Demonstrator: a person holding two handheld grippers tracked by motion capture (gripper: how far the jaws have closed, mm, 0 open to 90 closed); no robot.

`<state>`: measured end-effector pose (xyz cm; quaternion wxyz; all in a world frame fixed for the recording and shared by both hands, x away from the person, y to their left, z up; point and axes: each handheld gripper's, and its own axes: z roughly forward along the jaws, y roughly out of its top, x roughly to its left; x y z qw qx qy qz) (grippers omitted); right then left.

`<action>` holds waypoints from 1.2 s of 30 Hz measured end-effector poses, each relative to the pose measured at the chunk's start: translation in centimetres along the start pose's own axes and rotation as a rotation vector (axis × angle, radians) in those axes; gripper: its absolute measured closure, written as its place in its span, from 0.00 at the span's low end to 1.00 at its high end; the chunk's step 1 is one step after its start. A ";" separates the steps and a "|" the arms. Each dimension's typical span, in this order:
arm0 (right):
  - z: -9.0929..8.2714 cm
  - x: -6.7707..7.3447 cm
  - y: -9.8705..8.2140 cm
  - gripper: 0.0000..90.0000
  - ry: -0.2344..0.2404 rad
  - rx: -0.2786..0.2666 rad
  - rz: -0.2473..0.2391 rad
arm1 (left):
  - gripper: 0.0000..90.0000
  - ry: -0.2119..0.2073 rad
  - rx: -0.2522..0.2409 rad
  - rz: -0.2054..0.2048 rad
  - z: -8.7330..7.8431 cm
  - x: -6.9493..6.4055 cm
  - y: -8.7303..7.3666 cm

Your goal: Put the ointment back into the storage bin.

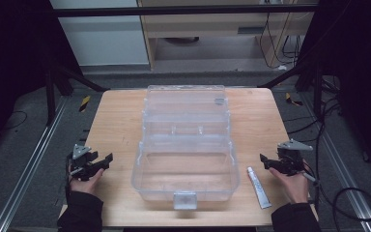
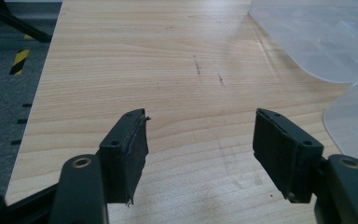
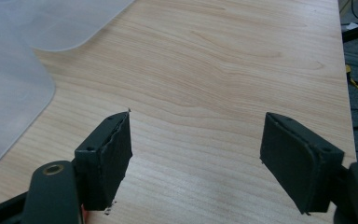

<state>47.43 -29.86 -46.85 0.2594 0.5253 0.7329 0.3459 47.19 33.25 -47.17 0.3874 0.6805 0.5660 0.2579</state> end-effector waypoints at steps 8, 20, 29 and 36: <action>-1.5 0.8 1.0 0.32 0.014 0.011 -0.001 | 0.42 -0.008 0.006 0.002 -0.2 -0.1 0.0; -3.6 2.7 2.7 0.38 0.055 0.082 -0.061 | 0.42 -0.015 0.035 0.016 0.2 -0.5 -0.1; -4.9 3.8 4.5 0.46 0.080 0.146 -0.070 | 0.42 -0.022 0.046 0.022 0.3 -0.7 -0.1; -5.2 4.5 5.3 0.49 0.108 0.229 -0.078 | 0.43 -0.022 0.053 0.027 0.3 -0.8 -0.1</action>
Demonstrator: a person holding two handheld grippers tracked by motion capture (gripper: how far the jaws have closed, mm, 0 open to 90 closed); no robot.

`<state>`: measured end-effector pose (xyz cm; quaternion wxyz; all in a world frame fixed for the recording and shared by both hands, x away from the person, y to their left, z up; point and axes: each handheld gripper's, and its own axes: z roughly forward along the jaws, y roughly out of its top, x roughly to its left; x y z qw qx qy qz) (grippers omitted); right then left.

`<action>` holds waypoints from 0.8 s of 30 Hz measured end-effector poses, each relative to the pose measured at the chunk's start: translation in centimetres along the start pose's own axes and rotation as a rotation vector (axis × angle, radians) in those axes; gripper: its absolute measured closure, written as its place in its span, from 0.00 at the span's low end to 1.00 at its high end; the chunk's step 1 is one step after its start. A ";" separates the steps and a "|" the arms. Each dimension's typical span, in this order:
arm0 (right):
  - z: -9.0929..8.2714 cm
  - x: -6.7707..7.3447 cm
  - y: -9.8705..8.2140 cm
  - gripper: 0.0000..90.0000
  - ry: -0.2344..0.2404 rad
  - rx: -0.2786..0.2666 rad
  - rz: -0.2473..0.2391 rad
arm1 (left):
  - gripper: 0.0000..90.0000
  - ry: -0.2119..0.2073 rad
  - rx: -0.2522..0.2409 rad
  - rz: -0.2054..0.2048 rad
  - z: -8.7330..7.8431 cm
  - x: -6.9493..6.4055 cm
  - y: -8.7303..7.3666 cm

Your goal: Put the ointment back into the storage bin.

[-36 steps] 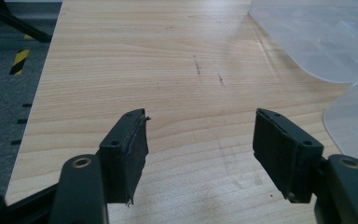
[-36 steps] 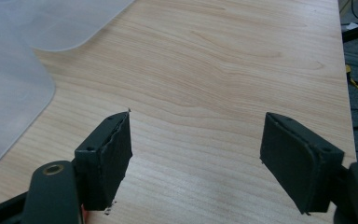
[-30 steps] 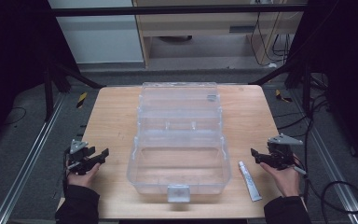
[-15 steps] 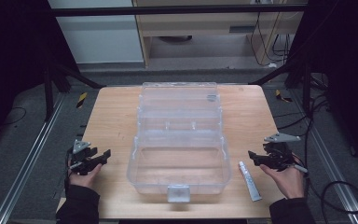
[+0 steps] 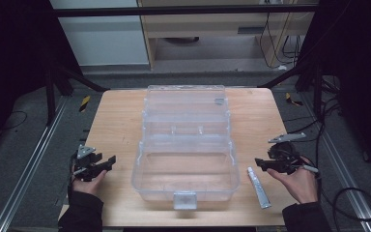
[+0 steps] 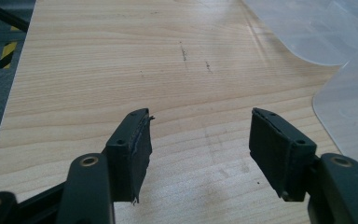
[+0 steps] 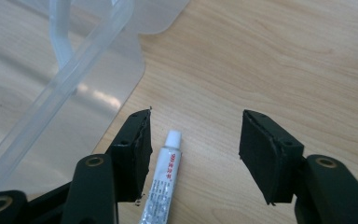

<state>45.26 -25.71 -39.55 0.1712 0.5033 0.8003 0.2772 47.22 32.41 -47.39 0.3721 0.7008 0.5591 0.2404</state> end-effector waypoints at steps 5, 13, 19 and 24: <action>0.4 0.3 0.2 0.52 0.020 0.080 0.008 | 0.43 -0.001 0.004 0.001 0.1 0.0 0.0; 1.4 0.8 0.3 0.54 0.023 0.186 -0.008 | 0.43 -0.004 0.010 0.004 0.2 -0.1 0.0; 2.1 1.1 0.3 0.56 0.015 0.249 -0.021 | 0.43 -0.006 0.011 0.005 0.2 -0.1 0.0; 2.8 1.2 0.0 0.57 0.015 0.285 -0.019 | 0.43 -0.001 0.013 0.014 0.2 -0.1 0.0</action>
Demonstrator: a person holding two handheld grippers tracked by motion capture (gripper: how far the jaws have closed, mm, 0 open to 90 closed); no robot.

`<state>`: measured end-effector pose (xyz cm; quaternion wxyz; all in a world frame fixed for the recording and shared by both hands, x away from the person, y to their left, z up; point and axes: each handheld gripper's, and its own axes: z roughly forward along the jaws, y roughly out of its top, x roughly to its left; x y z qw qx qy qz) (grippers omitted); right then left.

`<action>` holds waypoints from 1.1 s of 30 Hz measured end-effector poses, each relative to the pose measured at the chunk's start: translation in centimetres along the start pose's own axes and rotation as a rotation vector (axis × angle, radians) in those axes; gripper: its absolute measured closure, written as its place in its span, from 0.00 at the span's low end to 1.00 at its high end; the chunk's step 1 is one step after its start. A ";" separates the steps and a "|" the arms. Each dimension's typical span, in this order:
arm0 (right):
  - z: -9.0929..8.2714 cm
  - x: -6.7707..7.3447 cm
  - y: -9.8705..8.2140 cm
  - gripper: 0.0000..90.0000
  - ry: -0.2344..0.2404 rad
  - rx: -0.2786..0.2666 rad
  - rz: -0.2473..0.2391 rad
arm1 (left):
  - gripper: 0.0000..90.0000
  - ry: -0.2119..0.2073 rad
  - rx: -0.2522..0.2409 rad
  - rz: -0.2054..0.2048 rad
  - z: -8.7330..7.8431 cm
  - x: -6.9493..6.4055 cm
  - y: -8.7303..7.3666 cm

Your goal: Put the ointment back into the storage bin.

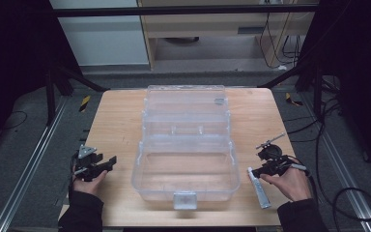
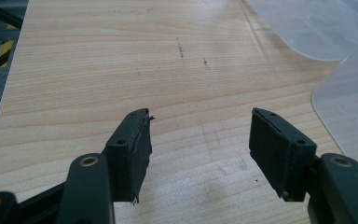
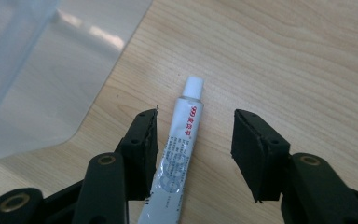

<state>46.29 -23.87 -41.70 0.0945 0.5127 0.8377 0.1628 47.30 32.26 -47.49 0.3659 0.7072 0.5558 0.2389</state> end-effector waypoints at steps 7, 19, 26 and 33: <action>0.9 0.1 -0.2 0.58 0.004 0.057 0.006 | 0.43 0.006 0.003 0.011 0.1 -0.1 0.0; 2.3 0.0 -0.1 0.62 0.015 0.095 0.016 | 0.42 0.006 0.009 0.012 0.2 -0.2 0.0; 3.1 -0.1 -0.4 0.64 0.035 0.116 0.019 | 0.42 0.008 0.016 0.017 0.3 -0.2 0.1; 3.7 -0.1 -0.6 0.67 0.046 0.132 0.028 | 0.42 0.005 0.012 0.016 0.3 -0.1 0.0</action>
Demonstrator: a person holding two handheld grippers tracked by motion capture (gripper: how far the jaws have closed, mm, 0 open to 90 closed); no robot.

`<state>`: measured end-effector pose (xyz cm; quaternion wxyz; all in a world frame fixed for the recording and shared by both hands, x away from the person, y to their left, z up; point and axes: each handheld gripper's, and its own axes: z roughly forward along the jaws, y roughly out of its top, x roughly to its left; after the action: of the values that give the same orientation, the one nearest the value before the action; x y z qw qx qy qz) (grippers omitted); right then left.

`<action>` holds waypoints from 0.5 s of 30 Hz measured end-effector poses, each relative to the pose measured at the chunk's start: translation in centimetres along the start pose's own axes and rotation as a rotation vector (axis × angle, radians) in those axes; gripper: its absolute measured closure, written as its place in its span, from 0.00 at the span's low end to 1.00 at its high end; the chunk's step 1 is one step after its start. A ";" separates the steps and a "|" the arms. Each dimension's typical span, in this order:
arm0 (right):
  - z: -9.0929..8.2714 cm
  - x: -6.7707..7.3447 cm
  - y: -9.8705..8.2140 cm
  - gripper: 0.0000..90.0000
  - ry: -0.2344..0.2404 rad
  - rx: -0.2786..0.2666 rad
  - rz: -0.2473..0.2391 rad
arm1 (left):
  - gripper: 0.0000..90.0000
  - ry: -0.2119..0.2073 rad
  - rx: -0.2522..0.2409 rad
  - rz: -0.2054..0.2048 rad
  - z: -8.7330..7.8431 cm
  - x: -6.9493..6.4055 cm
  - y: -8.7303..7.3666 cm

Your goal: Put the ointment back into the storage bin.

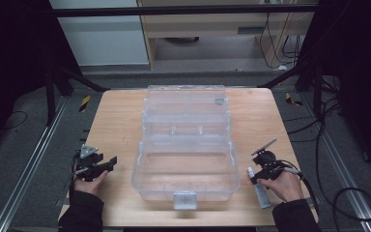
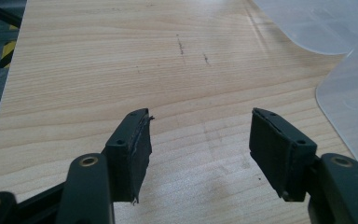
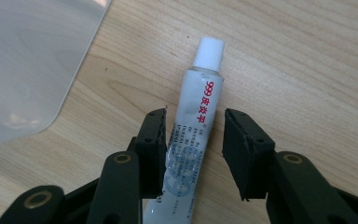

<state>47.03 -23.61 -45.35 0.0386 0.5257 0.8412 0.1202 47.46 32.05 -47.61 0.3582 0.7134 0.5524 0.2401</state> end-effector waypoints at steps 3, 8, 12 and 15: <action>0.4 0.0 -0.1 0.68 0.001 0.007 0.008 | 0.42 -0.002 0.001 0.003 0.0 -0.1 0.0; 0.7 0.0 0.0 0.69 0.003 0.020 -0.001 | 0.42 0.000 0.001 0.002 0.0 0.1 0.0; 0.9 0.1 0.2 0.71 0.002 0.031 0.001 | 0.42 -0.002 0.000 0.001 0.0 0.1 0.0; 1.1 0.2 0.2 0.73 0.002 0.039 -0.008 | 0.42 -0.002 0.003 0.002 0.0 0.0 0.0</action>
<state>47.37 -23.19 -46.33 0.0280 0.5231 0.8454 0.1040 47.47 32.08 -47.66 0.3575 0.7147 0.5516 0.2390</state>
